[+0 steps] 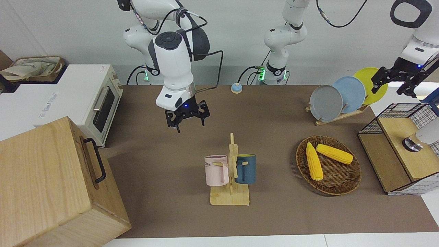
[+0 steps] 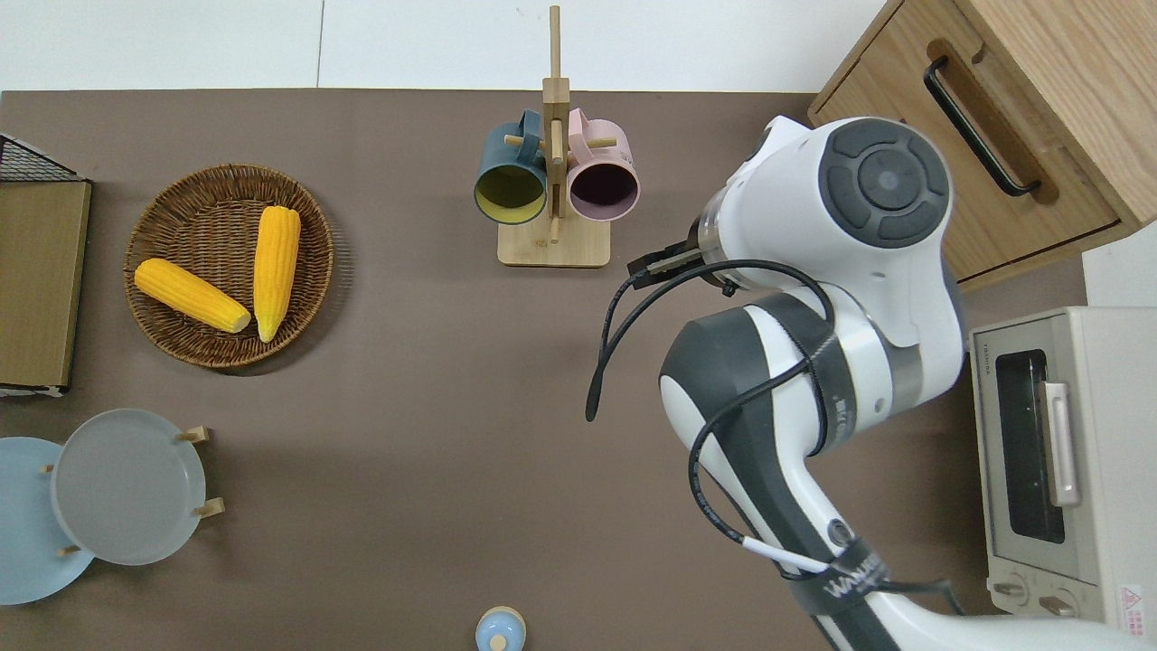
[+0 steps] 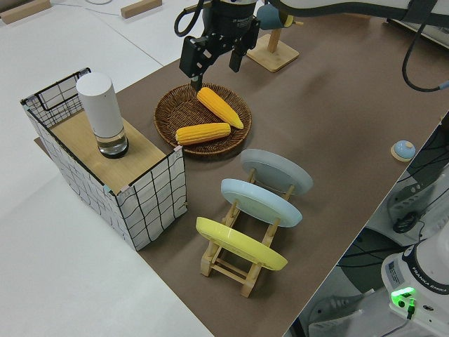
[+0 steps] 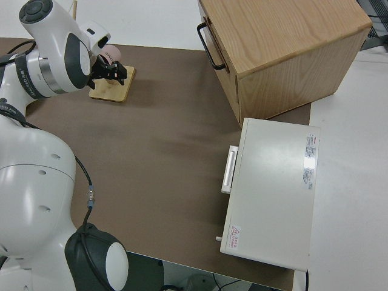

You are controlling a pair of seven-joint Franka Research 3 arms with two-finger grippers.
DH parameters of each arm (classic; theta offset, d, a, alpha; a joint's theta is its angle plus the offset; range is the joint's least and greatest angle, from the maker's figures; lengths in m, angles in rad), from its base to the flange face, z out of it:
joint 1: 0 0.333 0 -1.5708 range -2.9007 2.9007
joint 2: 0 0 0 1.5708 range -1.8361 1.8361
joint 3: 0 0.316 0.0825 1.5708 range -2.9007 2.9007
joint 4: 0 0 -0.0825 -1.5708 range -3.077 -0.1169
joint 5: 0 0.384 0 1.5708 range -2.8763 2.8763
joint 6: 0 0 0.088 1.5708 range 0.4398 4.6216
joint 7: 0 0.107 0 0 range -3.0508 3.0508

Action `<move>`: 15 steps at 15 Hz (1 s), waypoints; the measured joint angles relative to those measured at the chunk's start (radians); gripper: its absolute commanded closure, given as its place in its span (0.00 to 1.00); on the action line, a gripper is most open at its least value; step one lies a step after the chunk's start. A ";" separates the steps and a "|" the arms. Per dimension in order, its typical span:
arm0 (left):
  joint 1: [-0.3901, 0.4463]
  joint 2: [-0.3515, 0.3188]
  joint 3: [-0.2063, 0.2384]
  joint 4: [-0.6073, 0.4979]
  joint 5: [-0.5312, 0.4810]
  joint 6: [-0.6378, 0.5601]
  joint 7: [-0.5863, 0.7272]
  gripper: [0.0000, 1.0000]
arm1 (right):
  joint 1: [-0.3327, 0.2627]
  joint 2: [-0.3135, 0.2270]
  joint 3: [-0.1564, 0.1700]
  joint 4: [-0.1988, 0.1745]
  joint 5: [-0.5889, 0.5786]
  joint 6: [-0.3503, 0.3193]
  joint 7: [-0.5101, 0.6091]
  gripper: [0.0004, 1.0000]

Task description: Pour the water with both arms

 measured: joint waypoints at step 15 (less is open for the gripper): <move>0.195 0.123 -0.001 -0.031 -0.268 0.413 0.234 0.00 | 0.006 0.197 -0.005 0.054 -0.003 0.447 -0.161 0.44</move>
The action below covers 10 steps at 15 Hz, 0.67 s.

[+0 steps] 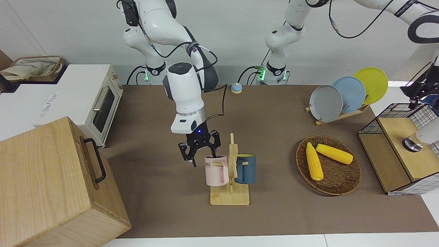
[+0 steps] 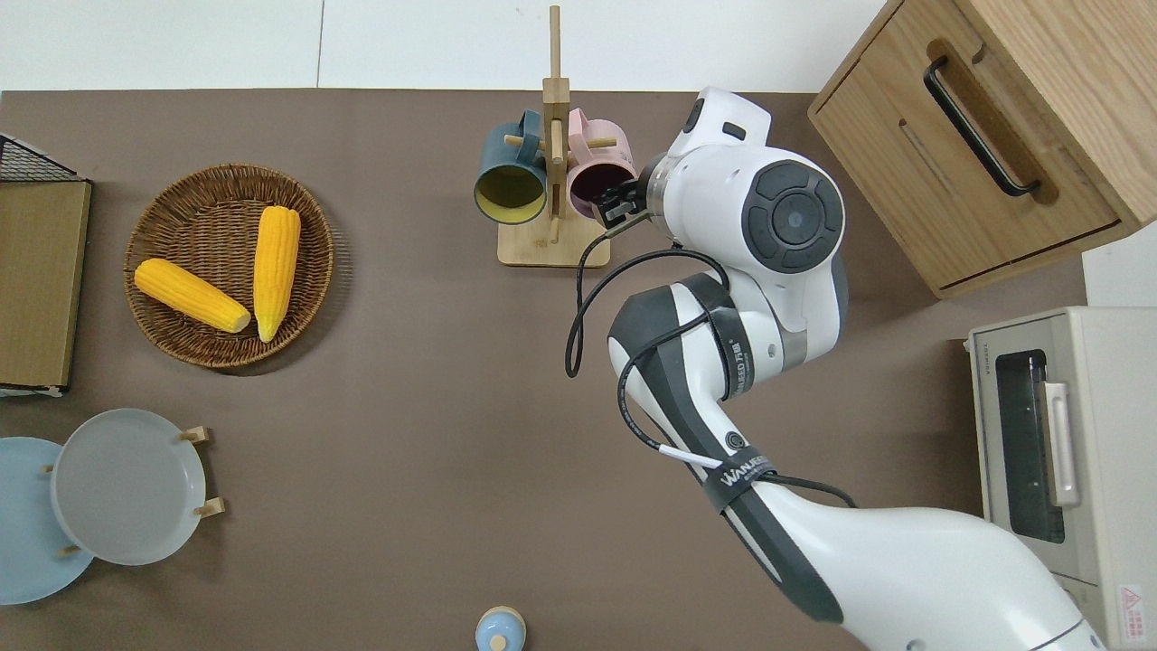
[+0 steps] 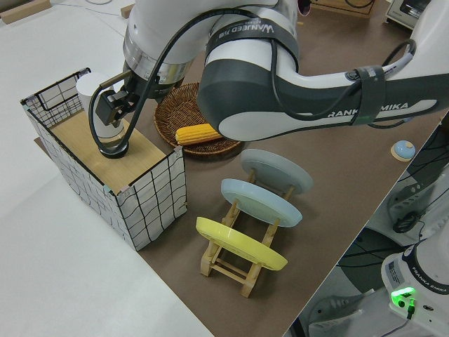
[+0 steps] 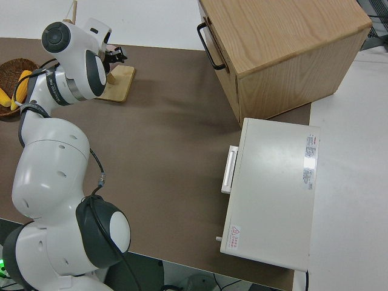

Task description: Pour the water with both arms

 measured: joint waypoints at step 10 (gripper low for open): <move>0.002 0.101 -0.005 -0.071 -0.263 0.289 0.149 0.00 | -0.002 0.024 -0.009 0.049 -0.045 0.003 -0.079 1.00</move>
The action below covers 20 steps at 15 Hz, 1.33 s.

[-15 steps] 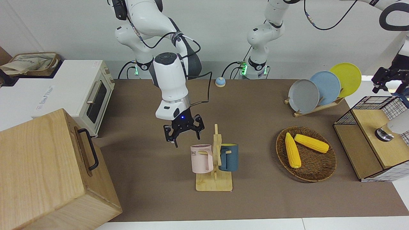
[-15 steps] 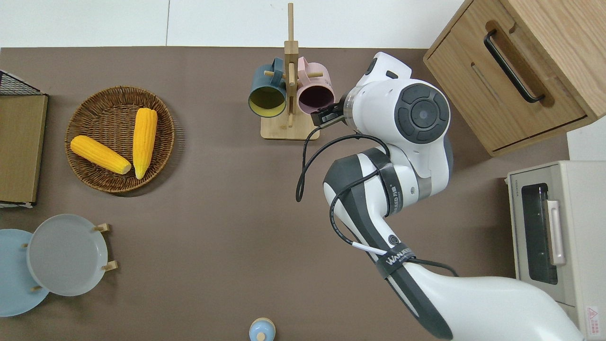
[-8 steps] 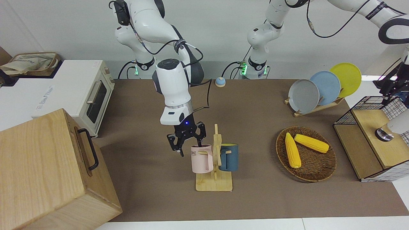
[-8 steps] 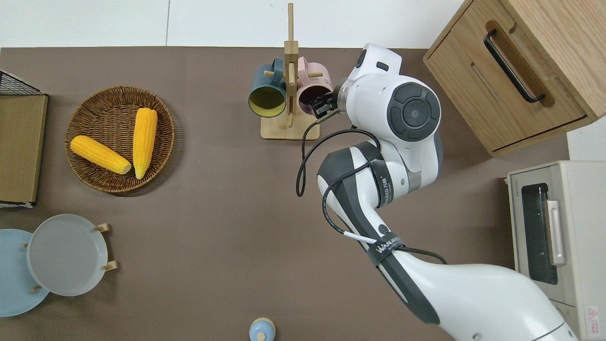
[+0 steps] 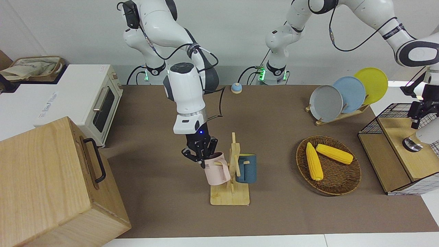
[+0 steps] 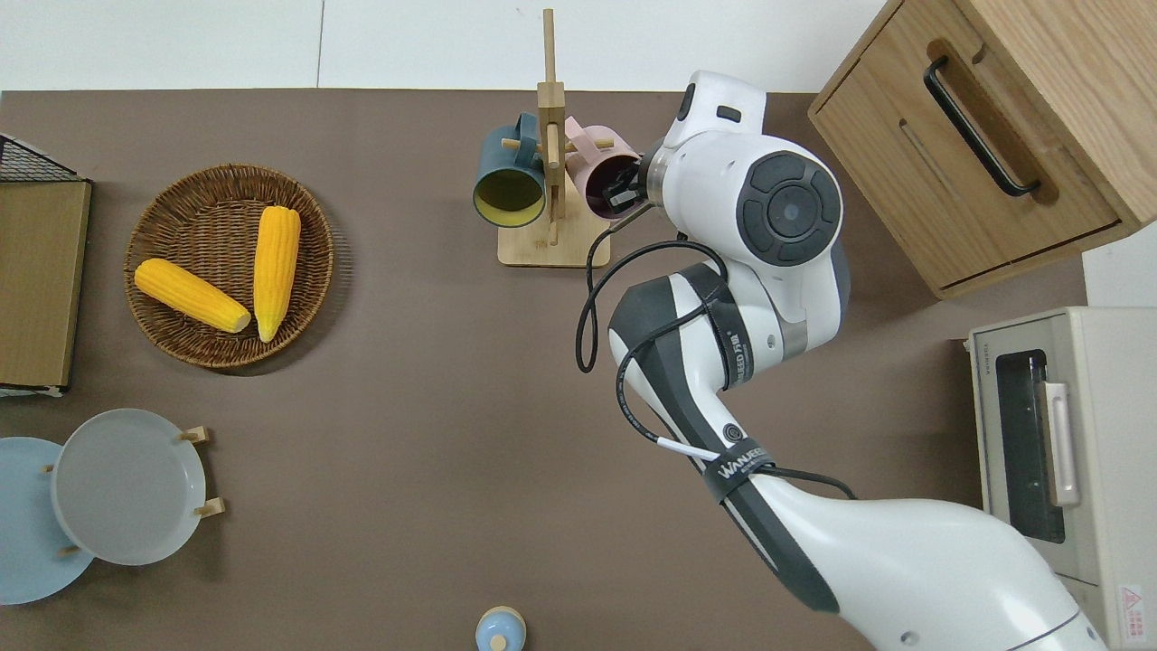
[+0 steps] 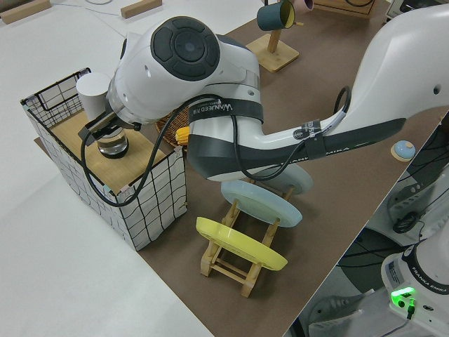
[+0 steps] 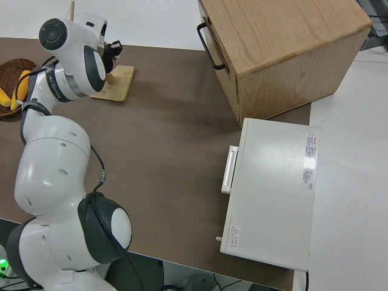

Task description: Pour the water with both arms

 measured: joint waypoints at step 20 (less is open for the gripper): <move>-0.001 0.033 -0.022 0.004 -0.030 0.084 0.004 1.00 | -0.032 -0.020 -0.033 0.043 -0.054 -0.135 -0.044 1.00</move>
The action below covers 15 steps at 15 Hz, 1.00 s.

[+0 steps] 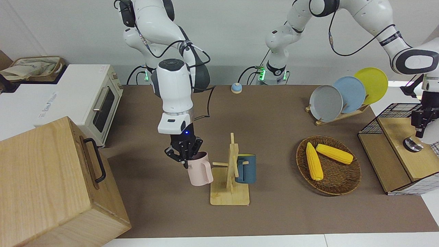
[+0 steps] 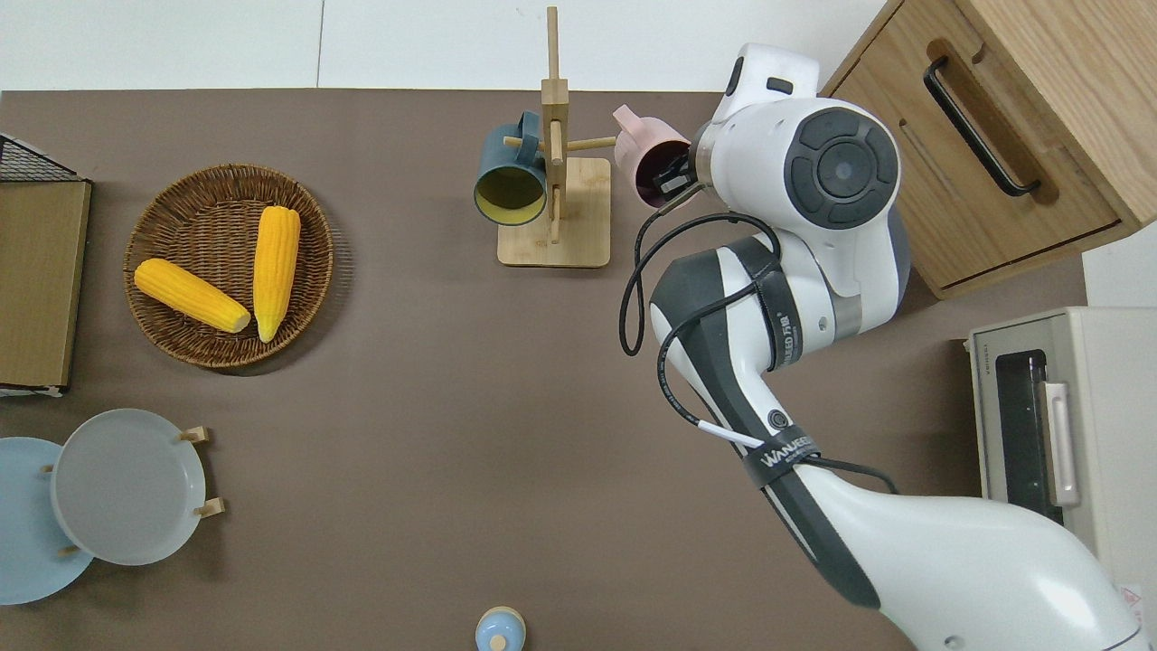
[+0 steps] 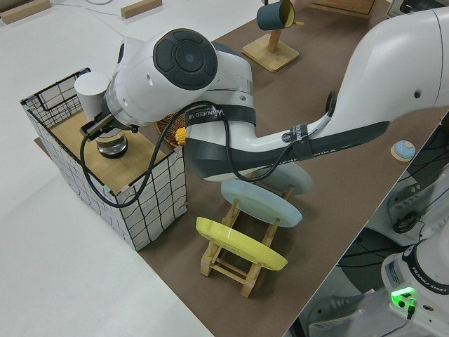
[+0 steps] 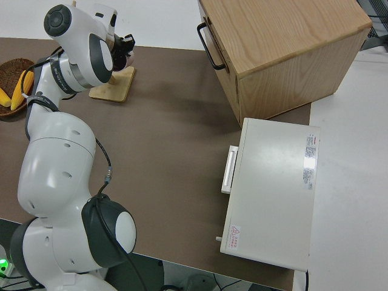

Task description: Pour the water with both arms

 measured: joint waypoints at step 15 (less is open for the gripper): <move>-0.042 -0.158 -0.016 0.119 0.296 -0.311 -0.462 1.00 | -0.072 -0.093 0.006 0.008 0.001 -0.338 -0.094 1.00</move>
